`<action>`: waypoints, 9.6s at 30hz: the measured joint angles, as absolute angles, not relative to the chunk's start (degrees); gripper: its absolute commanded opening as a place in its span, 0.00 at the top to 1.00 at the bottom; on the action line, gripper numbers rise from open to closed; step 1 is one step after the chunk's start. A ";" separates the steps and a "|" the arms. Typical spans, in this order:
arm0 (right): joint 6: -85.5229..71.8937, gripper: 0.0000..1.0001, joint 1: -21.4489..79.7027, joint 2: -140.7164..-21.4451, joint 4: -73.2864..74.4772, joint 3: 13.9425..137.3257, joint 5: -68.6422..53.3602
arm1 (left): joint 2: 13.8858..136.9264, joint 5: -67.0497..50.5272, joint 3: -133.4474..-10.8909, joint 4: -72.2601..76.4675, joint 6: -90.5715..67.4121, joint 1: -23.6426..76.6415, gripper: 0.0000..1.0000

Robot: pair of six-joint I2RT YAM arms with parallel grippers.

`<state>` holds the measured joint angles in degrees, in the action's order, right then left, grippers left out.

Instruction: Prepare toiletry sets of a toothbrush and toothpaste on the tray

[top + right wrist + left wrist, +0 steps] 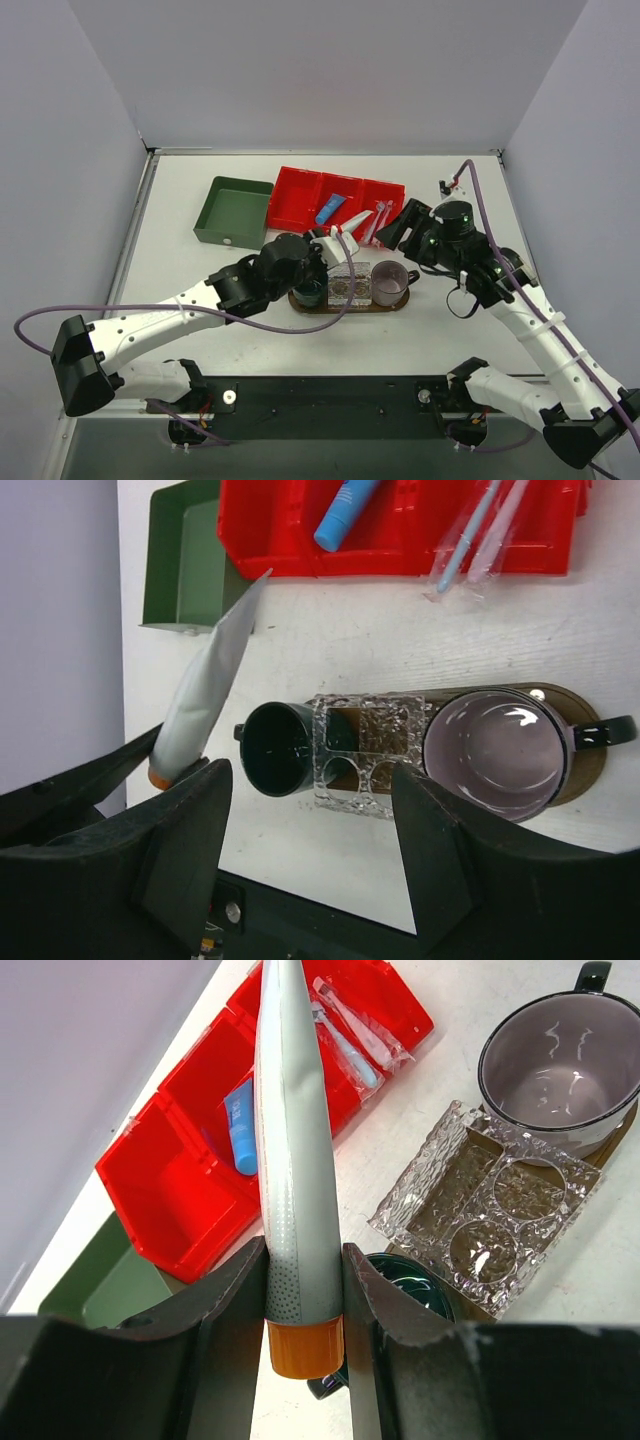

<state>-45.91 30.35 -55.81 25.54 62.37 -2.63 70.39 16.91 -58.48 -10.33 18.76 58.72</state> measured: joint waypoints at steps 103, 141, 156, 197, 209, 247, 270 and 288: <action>-22.33 1.00 39.33 -57.32 23.46 71.83 -17.52 | 69.23 -50.24 -51.99 20.49 -26.52 31.70 0.18; -23.24 0.54 44.14 -56.69 22.33 73.45 -23.83 | 74.89 -64.97 -53.78 19.57 -27.77 43.83 0.97; -23.29 0.74 43.66 -59.79 27.55 74.70 -25.96 | 74.91 -64.86 -53.89 17.65 -26.30 43.83 0.97; -10.76 1.00 52.47 -52.40 13.76 57.76 12.32 | 63.92 -24.58 -55.77 -3.73 -12.78 25.41 0.18; -8.47 1.00 52.97 -54.76 5.80 56.18 16.16 | 63.92 -23.53 -55.77 -4.51 -12.19 25.41 0.18; -7.81 1.00 52.97 -56.95 0.19 51.79 19.22 | 63.92 -23.53 -55.77 -4.58 -11.55 25.41 0.19; -7.84 1.00 52.97 -57.87 -2.55 48.36 19.53 | 63.92 -23.53 -55.77 -4.60 -11.44 25.41 0.19; -7.88 1.00 52.97 -58.94 -4.21 46.70 20.21 | 63.92 -23.53 -55.77 -4.58 -11.33 25.41 0.19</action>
